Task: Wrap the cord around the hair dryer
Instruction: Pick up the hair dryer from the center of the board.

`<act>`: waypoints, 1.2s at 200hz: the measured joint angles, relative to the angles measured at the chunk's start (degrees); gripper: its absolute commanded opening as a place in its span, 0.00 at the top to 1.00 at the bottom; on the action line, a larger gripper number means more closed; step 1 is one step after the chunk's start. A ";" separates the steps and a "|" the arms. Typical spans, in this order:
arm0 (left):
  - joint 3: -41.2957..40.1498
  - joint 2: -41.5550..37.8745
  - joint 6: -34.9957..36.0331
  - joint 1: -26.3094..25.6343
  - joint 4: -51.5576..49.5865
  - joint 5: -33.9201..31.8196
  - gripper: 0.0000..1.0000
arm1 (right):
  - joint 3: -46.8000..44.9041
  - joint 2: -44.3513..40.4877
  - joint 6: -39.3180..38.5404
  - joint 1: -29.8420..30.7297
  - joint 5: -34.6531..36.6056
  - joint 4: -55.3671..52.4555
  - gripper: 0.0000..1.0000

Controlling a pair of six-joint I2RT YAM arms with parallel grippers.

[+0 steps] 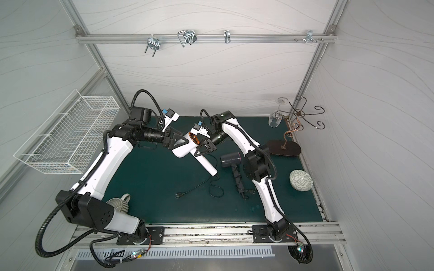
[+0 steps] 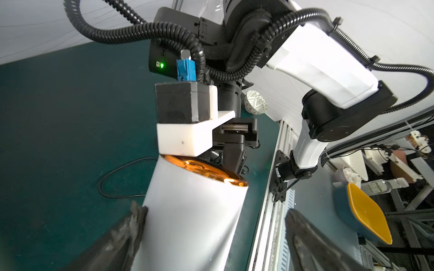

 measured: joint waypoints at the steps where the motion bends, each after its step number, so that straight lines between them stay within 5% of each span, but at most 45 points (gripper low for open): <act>1: 0.00 0.00 0.09 0.00 -0.13 0.00 0.04 | -0.02 0.00 -0.09 0.00 0.00 -0.02 1.00; 93: -3.48 -1.90 4.02 -3.17 -1.66 -8.35 0.08 | -6.21 -1.25 -6.47 1.57 0.35 -0.52 1.00; 240: -6.01 -2.29 6.78 -7.93 -4.07 -11.26 0.17 | -8.79 -4.17 -12.46 1.22 6.91 -0.66 1.00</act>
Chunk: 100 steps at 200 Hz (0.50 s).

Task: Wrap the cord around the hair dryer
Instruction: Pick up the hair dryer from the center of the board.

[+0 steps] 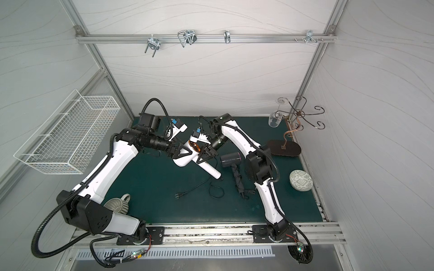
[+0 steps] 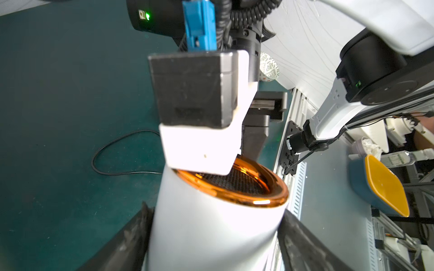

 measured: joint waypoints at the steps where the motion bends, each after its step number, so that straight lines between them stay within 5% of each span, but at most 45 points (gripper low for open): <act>1: 0.00 0.00 0.02 -0.04 0.00 -0.11 0.17 | 0.00 0.00 -0.02 0.00 0.04 0.00 1.00; 50: -1.92 -1.16 -0.26 -2.86 0.52 -3.02 0.07 | 0.20 -0.61 -1.22 0.26 1.99 0.00 1.00; 100: -3.87 -3.52 -0.79 -5.60 0.98 -2.69 0.09 | 0.09 -3.26 -1.95 1.84 1.31 0.00 1.00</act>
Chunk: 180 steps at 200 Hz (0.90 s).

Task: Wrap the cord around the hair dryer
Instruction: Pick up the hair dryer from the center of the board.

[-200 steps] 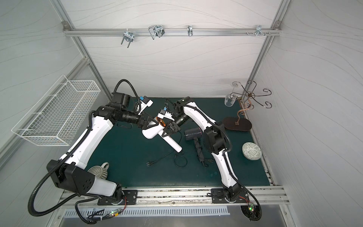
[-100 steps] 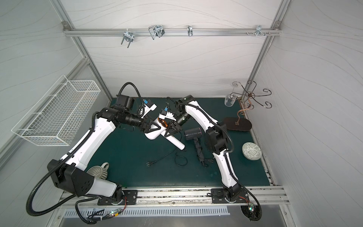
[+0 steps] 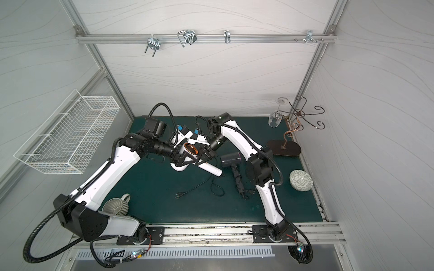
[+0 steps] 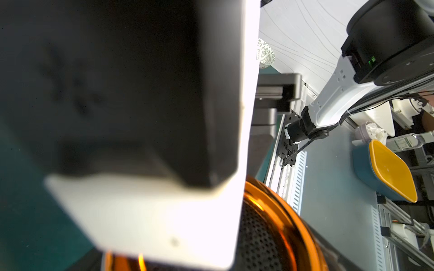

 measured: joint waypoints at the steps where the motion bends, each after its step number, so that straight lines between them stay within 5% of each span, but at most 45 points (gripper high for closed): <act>1: -0.02 -0.02 0.00 -0.02 0.04 0.00 0.10 | 0.00 -0.02 0.00 0.00 -0.02 0.00 1.00; 21: -0.81 -0.42 -0.44 -0.04 1.05 0.35 0.16 | 0.00 -0.42 -0.61 -0.26 0.11 0.00 1.00; 70: -1.86 -0.15 -0.87 -0.04 1.51 0.81 0.51 | 0.13 -0.94 -1.01 -1.60 -0.46 0.00 1.00; 86: -1.86 -0.11 -1.09 -0.04 1.66 0.79 0.67 | 0.66 -0.94 -0.87 -1.62 -0.26 0.00 1.00; 104: -1.49 -0.02 -1.46 -0.04 1.95 0.66 1.00 | 1.42 -0.92 -0.55 -1.64 0.00 0.00 1.00; 119: -0.74 0.28 -1.81 -0.04 1.90 0.28 1.00 | 2.40 -0.66 0.11 -1.66 -0.02 0.00 1.00; 148: 1.11 0.74 -2.40 -0.04 0.76 -1.25 1.00 | 3.67 -0.09 1.36 -2.25 -0.90 0.02 0.61; 180: 2.10 0.66 -4.09 -1.18 -3.30 -1.60 1.00 | 3.72 0.28 5.90 -4.70 -7.65 0.15 0.32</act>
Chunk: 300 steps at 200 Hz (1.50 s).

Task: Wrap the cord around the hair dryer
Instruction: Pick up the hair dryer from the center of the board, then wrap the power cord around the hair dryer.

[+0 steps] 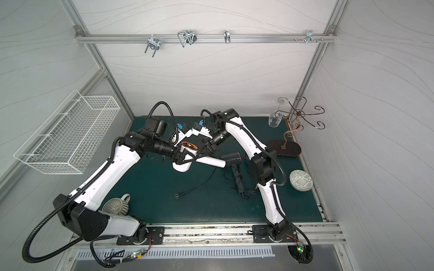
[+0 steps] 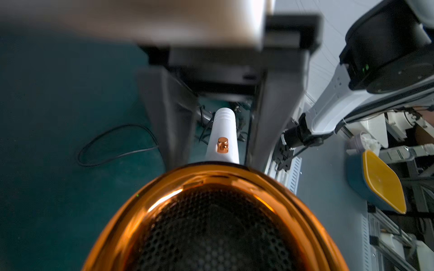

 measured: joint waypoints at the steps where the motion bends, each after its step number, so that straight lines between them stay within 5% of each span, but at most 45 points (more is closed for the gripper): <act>1: 0.00 0.00 -0.07 -0.04 -0.39 0.00 1.00 | 0.00 0.00 0.26 -0.11 0.04 -0.07 0.32; 15: -0.20 0.00 -0.87 -0.15 -2.97 0.39 1.00 | -0.66 0.00 3.69 -2.89 -3.72 0.13 0.19; 23: -0.70 -0.09 -1.62 -0.17 -3.65 0.90 1.00 | -1.44 -0.07 5.53 -4.15 -5.55 0.72 0.01; 66: -7.98 -5.81 -8.96 2.32 -0.37 2.23 1.00 | -13.07 -2.97 26.10 -7.13 -5.05 15.63 0.01; 115: -8.59 -11.56 -13.81 8.17 2.75 -0.70 1.00 | -32.50 -12.66 57.96 -9.57 -0.42 46.66 0.01; 144: -8.59 -12.85 -15.23 11.85 3.43 -1.42 1.00 | -34.71 -14.84 70.97 -10.60 -0.24 57.70 0.01; 237: -7.45 -14.95 -16.96 15.54 4.28 -4.90 1.00 | -40.35 -22.32 73.81 -9.03 12.37 59.49 0.01; 300: 2.29 -13.16 -19.91 15.69 4.52 -12.85 1.00 | -50.07 -29.46 72.67 -8.37 24.37 62.14 0.01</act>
